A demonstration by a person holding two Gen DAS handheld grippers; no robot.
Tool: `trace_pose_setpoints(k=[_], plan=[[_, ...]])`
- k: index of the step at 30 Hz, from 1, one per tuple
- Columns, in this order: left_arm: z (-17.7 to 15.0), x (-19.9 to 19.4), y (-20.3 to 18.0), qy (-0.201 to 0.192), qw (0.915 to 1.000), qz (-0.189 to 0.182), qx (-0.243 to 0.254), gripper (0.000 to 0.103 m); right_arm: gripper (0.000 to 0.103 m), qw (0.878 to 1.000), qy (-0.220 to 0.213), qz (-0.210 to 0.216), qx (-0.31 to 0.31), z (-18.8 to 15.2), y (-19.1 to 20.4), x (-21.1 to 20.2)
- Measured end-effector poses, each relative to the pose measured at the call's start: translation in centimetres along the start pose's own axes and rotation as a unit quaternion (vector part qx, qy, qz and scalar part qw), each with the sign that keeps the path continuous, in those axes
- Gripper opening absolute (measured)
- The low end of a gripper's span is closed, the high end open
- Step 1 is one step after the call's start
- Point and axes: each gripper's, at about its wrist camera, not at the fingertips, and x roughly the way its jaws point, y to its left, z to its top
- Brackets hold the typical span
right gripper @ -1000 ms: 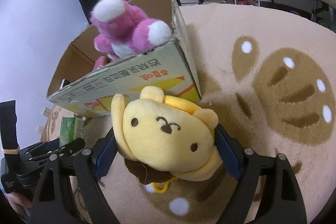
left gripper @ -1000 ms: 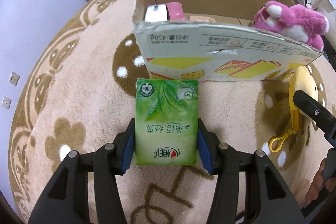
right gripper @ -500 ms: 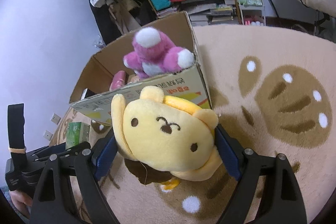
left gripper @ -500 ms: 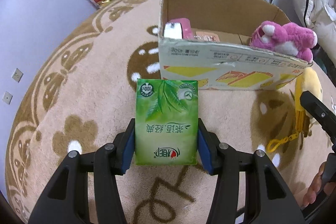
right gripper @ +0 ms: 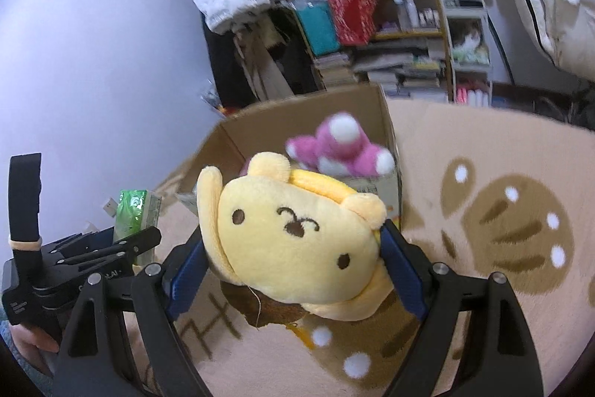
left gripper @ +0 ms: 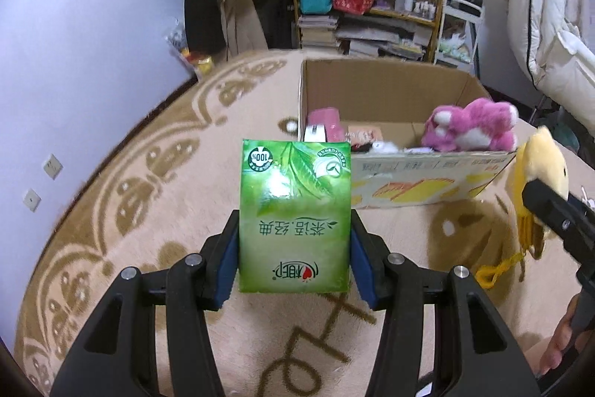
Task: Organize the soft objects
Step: 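Lift the green pack with the left tool while the right tool lifts the yellow dog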
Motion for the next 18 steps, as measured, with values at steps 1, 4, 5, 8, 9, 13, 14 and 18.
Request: trace_pose_setpoints(k=[1, 4, 5, 8, 9, 13, 14, 18], plan=[[0.2, -0.5, -0.1, -0.005, 1.0, -0.001, 0.007, 0.051, 0.091, 1.0, -0.007, 0.004, -0.002, 0.3, 0.2, -0.4], [0.6, -1.3, -0.2, -0.023, 0.9996, 0.003, 0.017, 0.051, 0.091, 1.0, -0.025, 0.012, -0.014, 1.0, 1.3, -1.3], [0.8, -1.5, -0.2, -0.027, 0.9995, 0.004, 0.017, 0.051, 0.091, 0.999, -0.031, 0.014, -0.018, 1.3, 1.6, -1.5], [1.6, -2.0, 0.1, -0.037, 0.9992, 0.003, 0.011, 0.051, 0.091, 0.998, -0.05, 0.015, -0.025, 2.3, 2.3, -2.3], [2.0, -2.3, 0.3, -0.04, 0.9992, 0.001, 0.007, 0.051, 0.091, 0.998, -0.056, 0.016, -0.026, 2.7, 2.5, -2.6], [3.9, -3.5, 0.7, -0.058, 0.9982, 0.01, 0.008, 0.051, 0.09, 0.997, -0.064, 0.006, -0.033, 3.9, 2.6, -2.9], [4.2, -3.9, 0.6, -0.063, 0.9978, 0.015, 0.01, 0.051, 0.09, 0.997, -0.07, 0.0, -0.038, 4.3, 2.6, -3.1], [6.3, -5.3, 1.1, -0.09, 0.9958, 0.013, 0.005, 0.051, 0.091, 0.996, -0.078, -0.018, -0.042, 5.5, 2.2, -3.0]])
